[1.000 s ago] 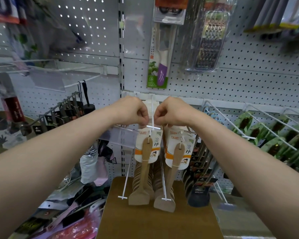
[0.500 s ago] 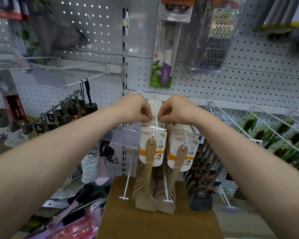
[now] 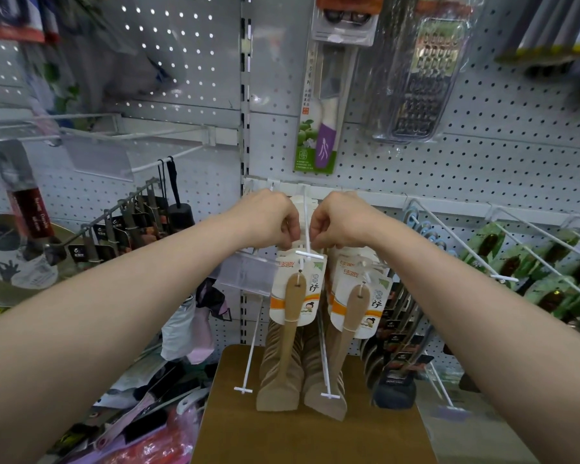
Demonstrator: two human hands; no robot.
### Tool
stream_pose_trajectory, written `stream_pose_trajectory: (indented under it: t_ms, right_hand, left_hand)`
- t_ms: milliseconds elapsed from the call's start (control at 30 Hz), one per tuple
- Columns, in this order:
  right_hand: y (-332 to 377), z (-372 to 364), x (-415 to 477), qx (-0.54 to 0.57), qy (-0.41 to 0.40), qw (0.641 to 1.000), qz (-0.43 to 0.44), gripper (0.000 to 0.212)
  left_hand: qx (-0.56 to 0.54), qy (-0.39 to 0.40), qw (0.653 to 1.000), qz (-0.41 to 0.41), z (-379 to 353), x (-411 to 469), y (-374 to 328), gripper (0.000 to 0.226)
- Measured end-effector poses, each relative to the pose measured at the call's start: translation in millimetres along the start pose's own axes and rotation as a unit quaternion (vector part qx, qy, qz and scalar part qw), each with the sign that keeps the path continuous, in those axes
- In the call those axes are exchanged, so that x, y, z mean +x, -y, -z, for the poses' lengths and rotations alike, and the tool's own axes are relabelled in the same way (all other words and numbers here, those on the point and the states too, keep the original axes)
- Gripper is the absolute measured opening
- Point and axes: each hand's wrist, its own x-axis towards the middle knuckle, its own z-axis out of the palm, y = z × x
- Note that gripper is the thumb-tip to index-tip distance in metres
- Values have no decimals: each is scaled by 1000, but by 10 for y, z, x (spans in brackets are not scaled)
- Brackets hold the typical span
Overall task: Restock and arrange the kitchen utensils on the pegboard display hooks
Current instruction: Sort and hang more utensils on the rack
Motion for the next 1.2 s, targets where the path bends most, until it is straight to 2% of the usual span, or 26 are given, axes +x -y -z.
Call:
stream_pose_trajectory:
  t_ms: [133,333,500,633,867,1000,1200]
  right_hand:
    - [-32,45,-13,18,47,999,-2,7]
    - [-75,30,14,34,-27,999,-10,8]
    - [-55,-56,44,14,-11,1000,-5,10]
    - [-53,-20,41,10,6,1000,-1,12]
    - [-11,11,-24,6,10,1000,6,8]
    - [10,59,-130,-15,-51,999,8,15]
    - [86,-4,-384,1,-160,987,-18,23]
  left_hand:
    - [-12,19,1000,-8,17,-6,35,15]
    - [-22,-38,999,-5,-49,58,73,7]
    - [1,-40,999,1,-59,85,30,7]
    - [13,-13,1000,4,-40,62,23,13]
    - [5,-30,1000,3,-48,39,15,9]
    - [-5,-65,998,-6,-17,-1,2,7]
    - [-8,-141,990,-9,55,-129,-115,22]
